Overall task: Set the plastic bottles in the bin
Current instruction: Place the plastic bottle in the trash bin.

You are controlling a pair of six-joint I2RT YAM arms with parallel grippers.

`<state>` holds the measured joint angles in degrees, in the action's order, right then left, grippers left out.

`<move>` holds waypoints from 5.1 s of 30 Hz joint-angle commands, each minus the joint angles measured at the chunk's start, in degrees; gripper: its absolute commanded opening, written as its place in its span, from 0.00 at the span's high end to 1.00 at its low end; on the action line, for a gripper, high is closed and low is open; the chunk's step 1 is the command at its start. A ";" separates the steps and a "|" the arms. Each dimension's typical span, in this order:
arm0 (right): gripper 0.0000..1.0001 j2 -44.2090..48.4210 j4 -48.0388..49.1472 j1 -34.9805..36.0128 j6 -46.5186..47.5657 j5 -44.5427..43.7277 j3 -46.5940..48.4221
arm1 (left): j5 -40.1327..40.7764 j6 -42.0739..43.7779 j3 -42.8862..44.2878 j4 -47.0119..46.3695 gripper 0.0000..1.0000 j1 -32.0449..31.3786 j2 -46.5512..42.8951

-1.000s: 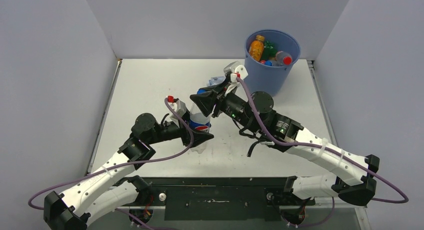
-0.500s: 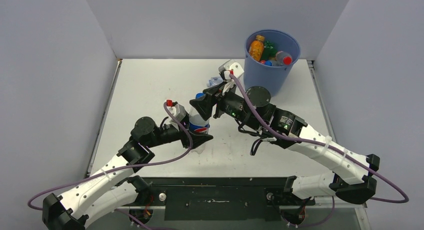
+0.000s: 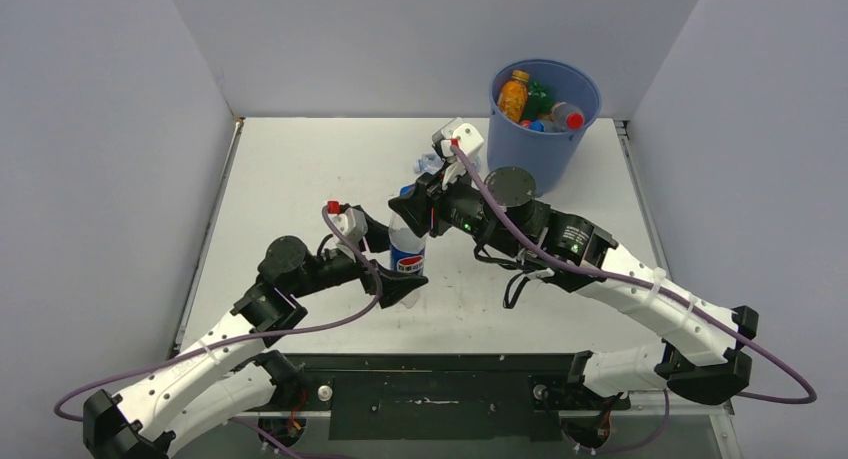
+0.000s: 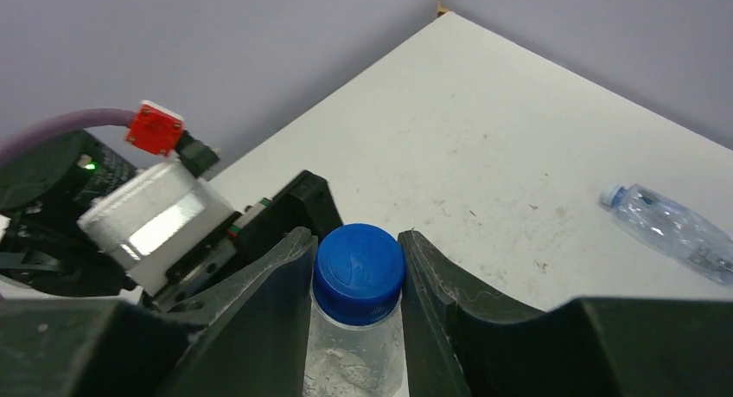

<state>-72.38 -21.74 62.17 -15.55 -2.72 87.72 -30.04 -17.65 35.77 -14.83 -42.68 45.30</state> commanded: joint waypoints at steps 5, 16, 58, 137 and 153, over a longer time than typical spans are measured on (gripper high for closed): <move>0.95 2.57 1.58 -0.86 11.93 -27.20 9.90 | 12.52 1.64 -3.16 -7.14 0.04 -0.36 -6.26; 0.95 -1.96 53.03 -27.79 25.96 -33.01 -2.01 | 19.07 3.42 -4.48 -7.16 0.04 -0.83 -7.51; 0.95 -23.01 57.33 -50.73 7.24 -16.84 -0.92 | 18.78 5.52 -5.32 -8.11 0.04 -1.21 -8.29; 0.74 -24.22 32.18 -50.75 4.22 -9.76 3.53 | 18.61 7.01 -5.04 -6.84 0.04 -2.68 -7.44; 0.57 -27.01 25.69 -50.89 4.58 -12.03 4.00 | 18.61 7.19 -4.92 -6.59 0.04 -2.74 -6.86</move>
<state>-97.69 9.15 11.18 -8.27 -15.84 90.80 -10.94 -11.29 30.11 -19.94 -45.08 38.48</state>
